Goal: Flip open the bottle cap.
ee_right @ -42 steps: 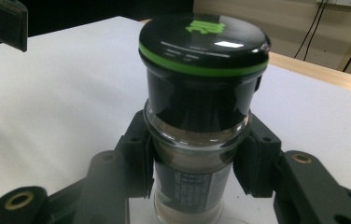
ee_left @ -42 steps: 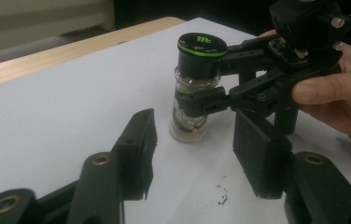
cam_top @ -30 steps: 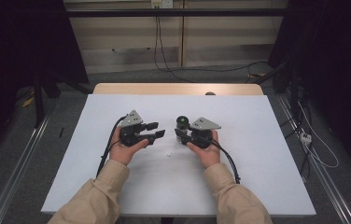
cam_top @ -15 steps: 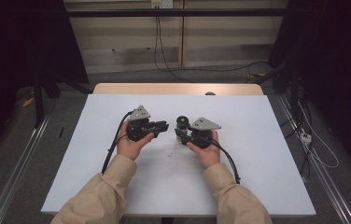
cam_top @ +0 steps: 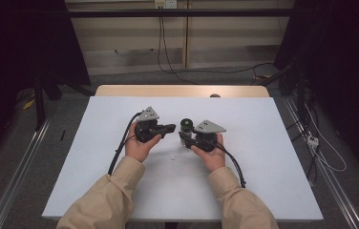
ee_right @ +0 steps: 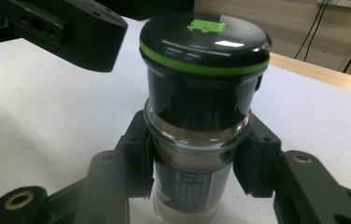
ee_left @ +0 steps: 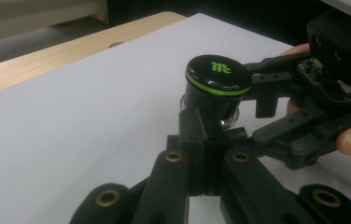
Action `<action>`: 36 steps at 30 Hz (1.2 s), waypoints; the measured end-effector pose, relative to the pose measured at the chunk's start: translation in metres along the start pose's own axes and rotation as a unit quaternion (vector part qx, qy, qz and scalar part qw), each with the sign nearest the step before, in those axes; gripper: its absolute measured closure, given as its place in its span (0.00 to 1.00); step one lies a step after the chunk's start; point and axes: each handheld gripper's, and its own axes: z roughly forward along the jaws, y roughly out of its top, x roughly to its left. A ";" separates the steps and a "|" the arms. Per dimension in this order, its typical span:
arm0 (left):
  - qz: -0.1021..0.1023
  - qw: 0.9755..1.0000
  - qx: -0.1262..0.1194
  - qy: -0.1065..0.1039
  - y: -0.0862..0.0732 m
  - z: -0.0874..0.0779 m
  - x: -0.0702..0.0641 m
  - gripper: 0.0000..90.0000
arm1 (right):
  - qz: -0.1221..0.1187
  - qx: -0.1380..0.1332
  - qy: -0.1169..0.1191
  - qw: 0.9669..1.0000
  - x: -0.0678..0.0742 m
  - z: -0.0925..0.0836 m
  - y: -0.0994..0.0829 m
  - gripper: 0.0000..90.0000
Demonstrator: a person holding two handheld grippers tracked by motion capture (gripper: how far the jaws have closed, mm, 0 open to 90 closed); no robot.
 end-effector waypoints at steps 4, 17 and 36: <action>-0.004 1.000 0.002 0.002 0.002 0.003 0.001 1.00 | 0.000 0.000 0.000 1.000 0.000 0.000 0.000 0.59; -0.003 1.000 0.016 0.001 0.004 0.013 0.000 1.00 | -0.002 0.000 0.000 1.000 0.000 0.000 0.000 0.59; 0.001 1.000 0.021 0.002 0.007 0.016 -0.003 1.00 | -0.003 0.000 -0.001 1.000 0.000 0.000 0.000 0.59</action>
